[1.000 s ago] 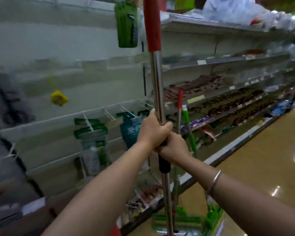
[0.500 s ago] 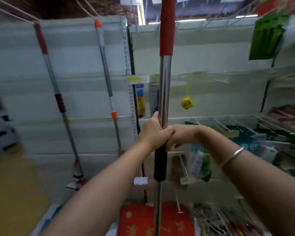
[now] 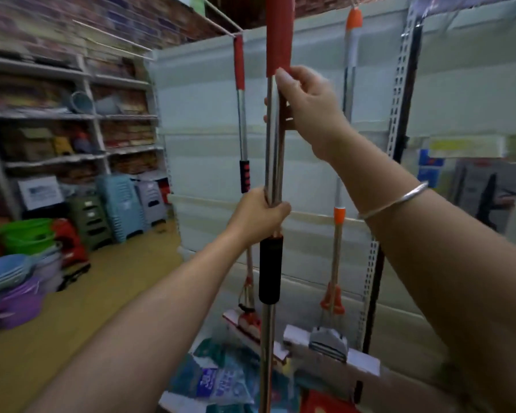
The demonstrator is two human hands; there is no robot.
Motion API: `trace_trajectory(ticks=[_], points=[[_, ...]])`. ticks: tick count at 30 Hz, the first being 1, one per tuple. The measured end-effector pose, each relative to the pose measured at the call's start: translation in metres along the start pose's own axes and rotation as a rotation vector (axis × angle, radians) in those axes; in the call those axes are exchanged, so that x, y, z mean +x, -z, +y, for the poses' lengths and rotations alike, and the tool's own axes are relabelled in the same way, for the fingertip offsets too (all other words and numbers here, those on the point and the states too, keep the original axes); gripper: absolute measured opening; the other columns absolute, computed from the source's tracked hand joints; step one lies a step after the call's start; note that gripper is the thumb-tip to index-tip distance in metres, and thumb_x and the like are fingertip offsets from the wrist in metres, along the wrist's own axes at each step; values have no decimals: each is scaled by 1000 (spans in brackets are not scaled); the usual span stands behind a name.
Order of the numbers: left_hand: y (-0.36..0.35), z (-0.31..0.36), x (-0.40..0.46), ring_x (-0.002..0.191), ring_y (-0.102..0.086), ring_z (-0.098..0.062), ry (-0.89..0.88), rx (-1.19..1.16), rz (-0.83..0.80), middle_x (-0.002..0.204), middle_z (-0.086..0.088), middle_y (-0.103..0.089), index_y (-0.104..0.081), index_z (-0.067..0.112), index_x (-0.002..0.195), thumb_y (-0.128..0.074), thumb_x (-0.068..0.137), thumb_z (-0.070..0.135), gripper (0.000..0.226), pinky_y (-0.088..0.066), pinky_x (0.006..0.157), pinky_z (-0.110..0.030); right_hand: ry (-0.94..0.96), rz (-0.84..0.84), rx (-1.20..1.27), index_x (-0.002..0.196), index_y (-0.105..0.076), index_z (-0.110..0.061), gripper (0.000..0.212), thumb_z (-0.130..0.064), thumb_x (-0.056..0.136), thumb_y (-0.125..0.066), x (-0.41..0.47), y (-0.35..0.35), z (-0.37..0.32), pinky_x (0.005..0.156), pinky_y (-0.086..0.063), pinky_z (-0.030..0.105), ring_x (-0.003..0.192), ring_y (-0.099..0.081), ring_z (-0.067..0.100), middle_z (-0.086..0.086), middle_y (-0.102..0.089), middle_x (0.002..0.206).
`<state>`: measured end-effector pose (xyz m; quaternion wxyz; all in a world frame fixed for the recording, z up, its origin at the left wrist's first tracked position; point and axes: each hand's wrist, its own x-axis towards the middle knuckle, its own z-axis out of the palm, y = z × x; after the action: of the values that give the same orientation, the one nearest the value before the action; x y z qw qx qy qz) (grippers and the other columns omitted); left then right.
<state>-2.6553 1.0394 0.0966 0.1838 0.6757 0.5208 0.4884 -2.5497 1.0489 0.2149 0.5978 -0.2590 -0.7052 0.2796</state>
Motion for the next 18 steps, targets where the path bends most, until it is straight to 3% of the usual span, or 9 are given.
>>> trace_trajectory(ticks=[2, 6, 13, 18], points=[[21, -15, 17, 48, -60, -20, 11, -17, 6, 54, -2, -48, -45, 11, 70, -56, 82, 6, 17, -51, 47, -29, 33, 23, -33, 101, -56, -14, 16, -27, 96, -48, 21, -30, 7, 80, -52, 56, 82, -59, 29, 7, -55, 83], [58, -47, 53, 44, -60, -15, -19, -93, -28, 60, -11, -51, -50, 5, 82, -53, 81, 2, 4, -52, 44, -23, 91, 71, -97, 96, -56, -17, 11, -27, 95, -51, 56, -81, 21, 82, -54, 51, 82, -60, 26, 3, -58, 82], [91, -98, 111, 47, -63, -15, 2, -146, -146, 63, -10, -58, -50, 8, 80, -55, 82, 6, 5, -59, 64, -40, 56, 134, -230, 101, -54, -16, 15, -28, 92, -55, 100, -133, 44, 83, -56, 46, 94, -66, 29, 13, -65, 101], [91, -128, 144, 55, -64, -20, 1, -171, -223, 68, -11, -58, -48, 12, 74, -53, 81, 6, 11, -57, 78, -48, -15, 160, -296, 107, -53, -13, 19, -26, 94, -54, 119, -148, 68, 81, -58, 43, 91, -67, 30, 13, -65, 96]])
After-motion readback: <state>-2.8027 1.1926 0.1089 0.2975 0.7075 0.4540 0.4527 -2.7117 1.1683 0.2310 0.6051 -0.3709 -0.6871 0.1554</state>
